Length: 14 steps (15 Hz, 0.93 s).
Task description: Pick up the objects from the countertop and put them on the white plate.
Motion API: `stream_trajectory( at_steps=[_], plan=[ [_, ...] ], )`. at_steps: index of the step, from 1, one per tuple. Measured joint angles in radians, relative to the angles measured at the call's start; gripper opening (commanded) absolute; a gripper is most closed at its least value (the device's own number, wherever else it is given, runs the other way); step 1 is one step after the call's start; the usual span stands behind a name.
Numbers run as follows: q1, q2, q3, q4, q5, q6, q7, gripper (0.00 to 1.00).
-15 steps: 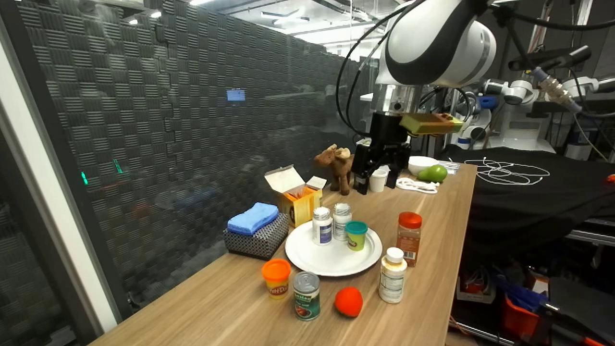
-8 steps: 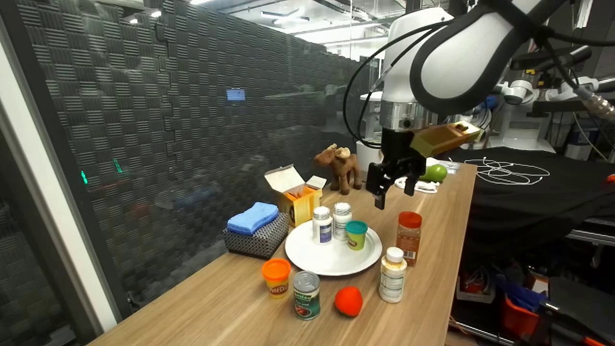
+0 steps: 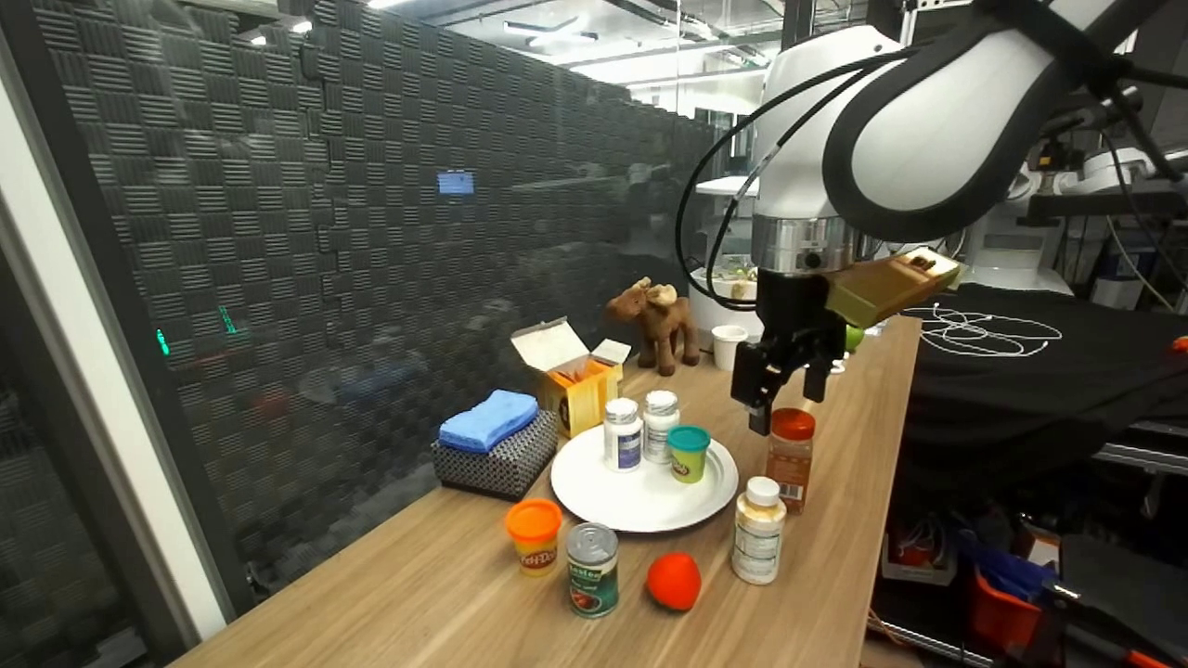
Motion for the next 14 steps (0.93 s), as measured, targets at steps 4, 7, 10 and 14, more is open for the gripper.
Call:
stream_trajectory(
  at_steps=[4, 7, 10, 14],
  plan=[
    [-0.002, 0.002, -0.007, -0.017, 0.014, 0.000, -0.035, 0.42],
    [-0.001, 0.001, -0.008, -0.021, 0.023, 0.000, -0.050, 0.24],
    [-0.001, -0.010, -0.006, -0.026, 0.024, -0.008, -0.043, 0.24],
    [0.003, -0.057, 0.019, -0.028, -0.024, -0.026, 0.069, 0.24]
  ],
)
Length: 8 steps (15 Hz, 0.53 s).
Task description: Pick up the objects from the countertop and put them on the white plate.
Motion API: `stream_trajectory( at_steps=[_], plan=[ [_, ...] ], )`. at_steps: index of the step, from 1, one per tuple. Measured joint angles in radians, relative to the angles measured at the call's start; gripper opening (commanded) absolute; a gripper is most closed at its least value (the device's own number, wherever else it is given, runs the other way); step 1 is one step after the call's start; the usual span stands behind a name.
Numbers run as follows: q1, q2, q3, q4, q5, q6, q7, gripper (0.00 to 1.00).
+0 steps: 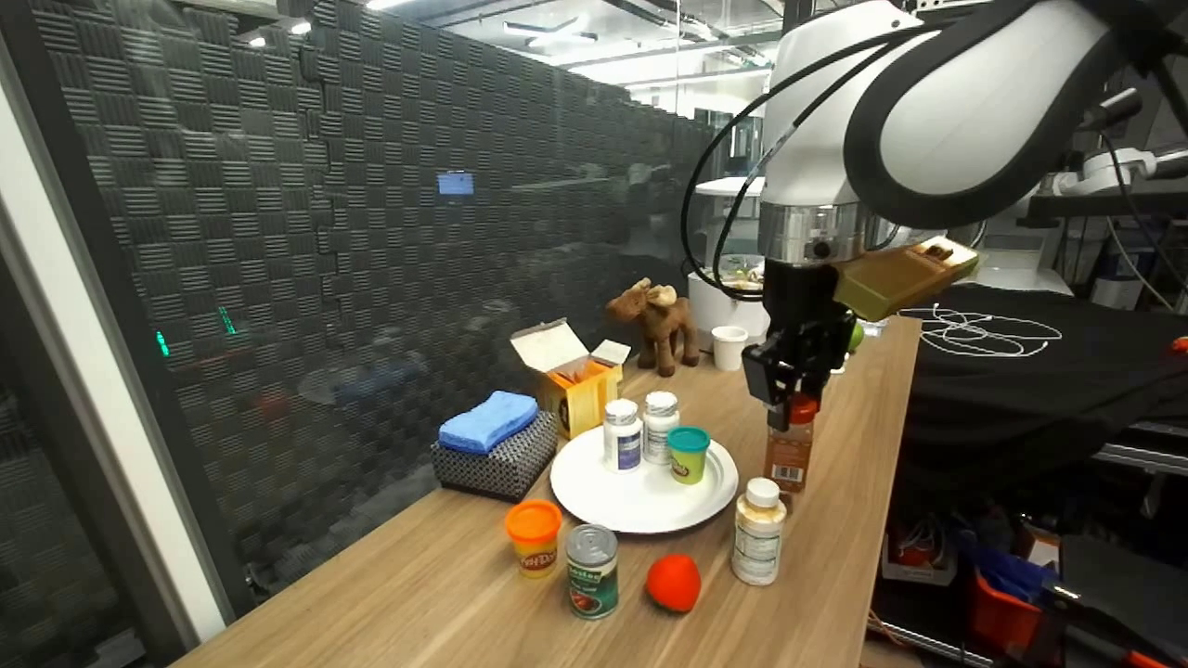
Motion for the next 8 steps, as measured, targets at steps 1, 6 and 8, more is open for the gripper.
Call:
stream_trajectory(
  at_steps=[1, 6, 8],
  plan=[
    [0.006, -0.020, 0.018, 0.000, -0.017, -0.012, 0.041, 0.24],
    [0.059, -0.104, 0.132, 0.042, -0.026, -0.083, 0.167, 0.24],
    [0.064, -0.101, 0.160, 0.084, -0.050, -0.083, 0.197, 0.24]
  ],
)
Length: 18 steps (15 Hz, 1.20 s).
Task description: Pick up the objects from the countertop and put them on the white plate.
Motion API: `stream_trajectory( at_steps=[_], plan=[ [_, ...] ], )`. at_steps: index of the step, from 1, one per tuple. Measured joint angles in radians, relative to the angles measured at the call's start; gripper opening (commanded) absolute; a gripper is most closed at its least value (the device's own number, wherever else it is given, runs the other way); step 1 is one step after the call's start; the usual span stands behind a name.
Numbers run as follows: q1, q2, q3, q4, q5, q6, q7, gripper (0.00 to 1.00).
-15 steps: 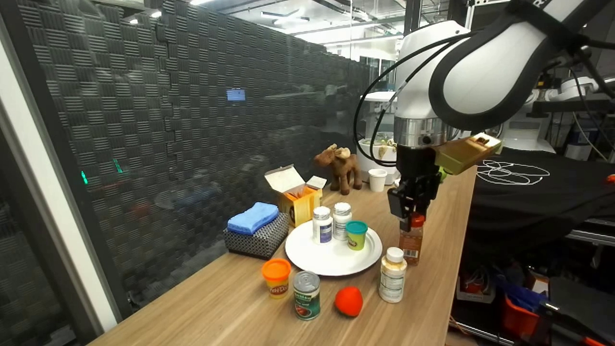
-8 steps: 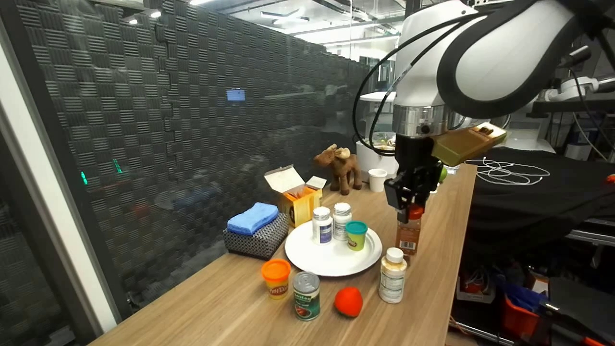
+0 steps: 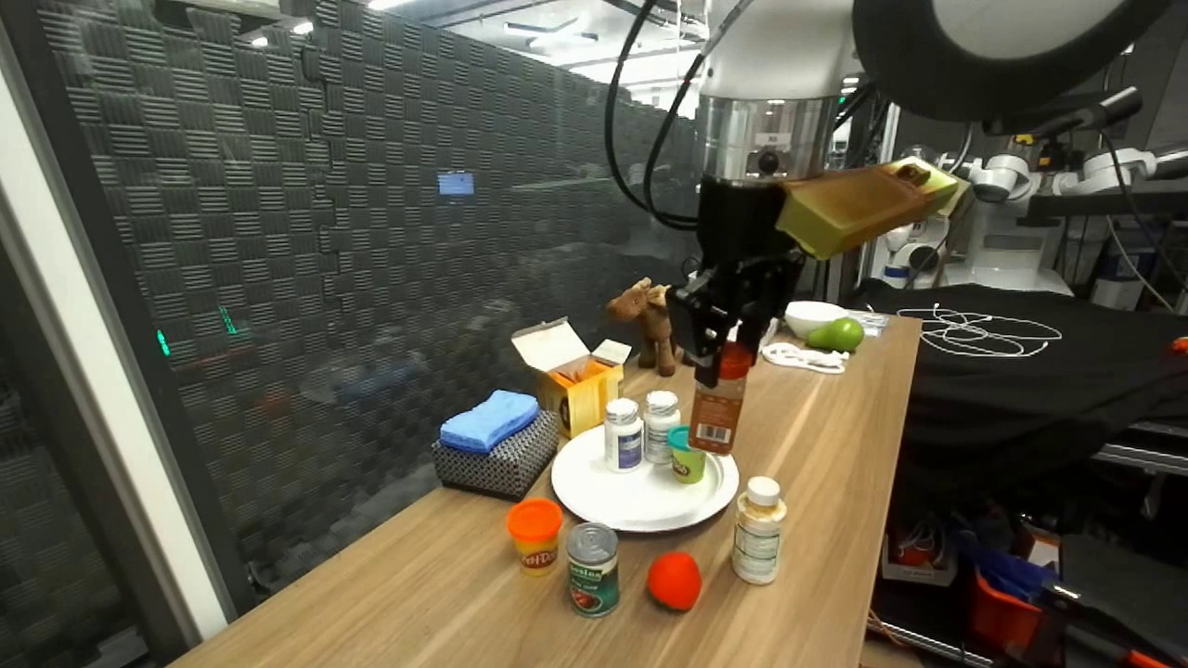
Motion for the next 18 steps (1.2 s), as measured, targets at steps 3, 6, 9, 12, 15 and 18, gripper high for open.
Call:
stream_trajectory(
  at_steps=[3, 6, 9, 12, 15, 18],
  plan=[
    [-0.005, 0.051, 0.002, 0.079, -0.055, 0.003, 0.022, 0.24],
    [-0.004, 0.164, -0.003, 0.163, -0.055, 0.003, 0.011, 0.24],
    [0.010, 0.292, -0.013, 0.249, -0.050, 0.004, -0.004, 0.24],
    [0.031, 0.394, -0.042, 0.316, -0.048, 0.003, -0.018, 0.24],
    [0.044, 0.456, -0.078, 0.351, -0.044, 0.003, -0.040, 0.24],
    [0.051, 0.480, -0.116, 0.373, -0.043, 0.002, -0.057, 0.24]
  ],
)
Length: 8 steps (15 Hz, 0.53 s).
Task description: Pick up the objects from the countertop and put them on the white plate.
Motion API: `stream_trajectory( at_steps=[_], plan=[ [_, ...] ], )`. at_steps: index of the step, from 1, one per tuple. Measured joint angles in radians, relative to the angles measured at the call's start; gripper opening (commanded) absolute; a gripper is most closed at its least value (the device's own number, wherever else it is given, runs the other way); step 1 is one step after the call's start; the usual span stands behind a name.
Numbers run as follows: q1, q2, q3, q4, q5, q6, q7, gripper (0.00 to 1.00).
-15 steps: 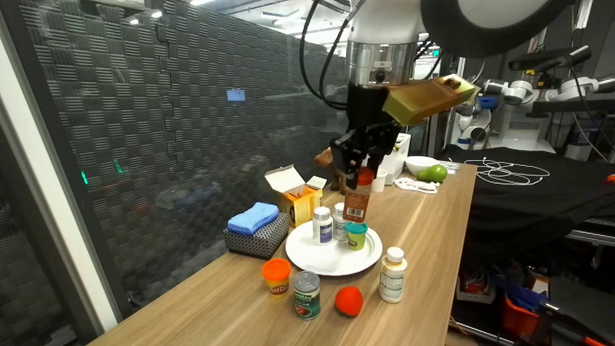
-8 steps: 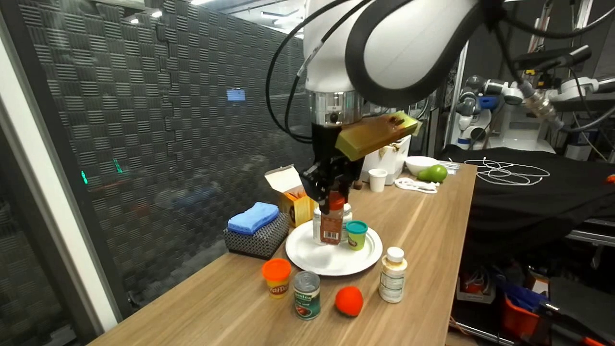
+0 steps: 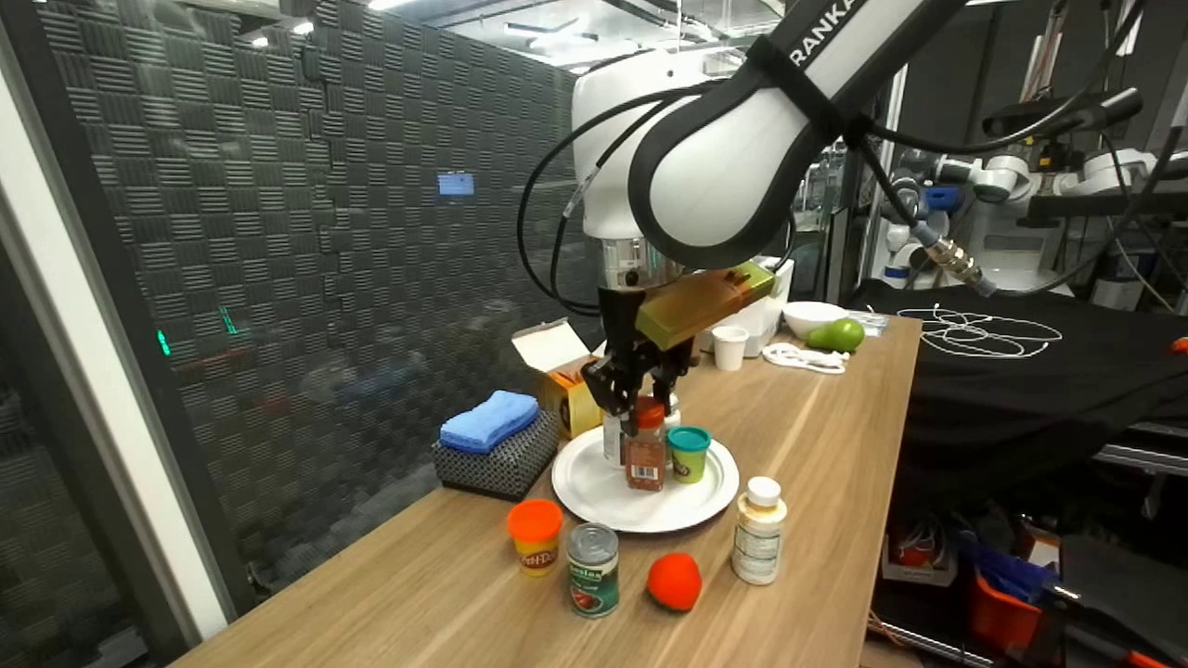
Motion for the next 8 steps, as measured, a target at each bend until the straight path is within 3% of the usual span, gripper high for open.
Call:
stream_trajectory(
  at_steps=[6, 7, 8],
  plan=[
    [0.000, 0.021, -0.052, 0.027, 0.013, 0.015, -0.033, 0.24],
    [0.000, 0.024, -0.055, 0.032, 0.020, 0.015, -0.045, 0.71],
    [-0.001, 0.026, -0.057, 0.035, 0.030, 0.015, -0.060, 0.76]
  ],
)
